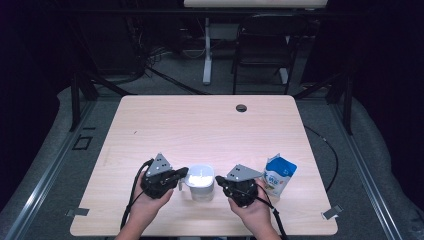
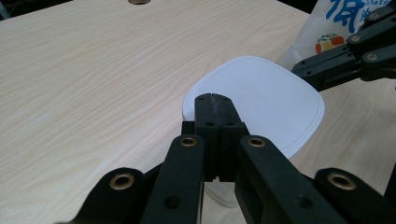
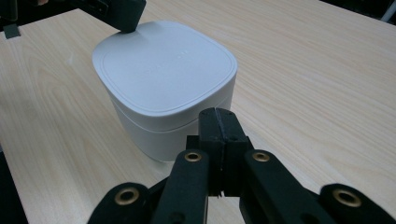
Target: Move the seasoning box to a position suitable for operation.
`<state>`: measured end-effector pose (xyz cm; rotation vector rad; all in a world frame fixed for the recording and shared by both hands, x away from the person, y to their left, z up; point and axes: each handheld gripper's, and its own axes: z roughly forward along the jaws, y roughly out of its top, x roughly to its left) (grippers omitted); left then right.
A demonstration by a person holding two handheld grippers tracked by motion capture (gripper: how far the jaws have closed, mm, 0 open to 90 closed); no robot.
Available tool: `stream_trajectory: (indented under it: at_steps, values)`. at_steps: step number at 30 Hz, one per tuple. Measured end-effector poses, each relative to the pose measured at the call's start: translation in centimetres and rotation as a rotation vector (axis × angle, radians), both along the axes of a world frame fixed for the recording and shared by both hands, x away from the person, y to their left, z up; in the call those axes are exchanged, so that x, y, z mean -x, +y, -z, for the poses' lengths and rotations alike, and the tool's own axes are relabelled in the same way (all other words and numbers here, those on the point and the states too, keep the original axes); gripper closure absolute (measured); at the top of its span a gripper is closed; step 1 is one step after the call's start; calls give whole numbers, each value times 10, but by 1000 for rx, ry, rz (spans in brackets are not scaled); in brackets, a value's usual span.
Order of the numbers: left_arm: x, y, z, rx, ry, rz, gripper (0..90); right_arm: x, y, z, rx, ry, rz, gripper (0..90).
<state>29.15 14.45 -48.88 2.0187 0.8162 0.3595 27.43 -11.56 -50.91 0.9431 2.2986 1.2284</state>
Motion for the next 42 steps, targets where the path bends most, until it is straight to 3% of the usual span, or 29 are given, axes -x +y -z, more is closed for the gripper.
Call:
stream_trajectory:
  at_steps: [17, 42]
  values:
    - [0, 1, 0, 3, -1, 1, 900, 0, 3, 5, 23, 19, -16, 900]
    - [2, 1, 1, 6, 0, -1, 900, 3, 4, -2, -6, -14, -6, 900]
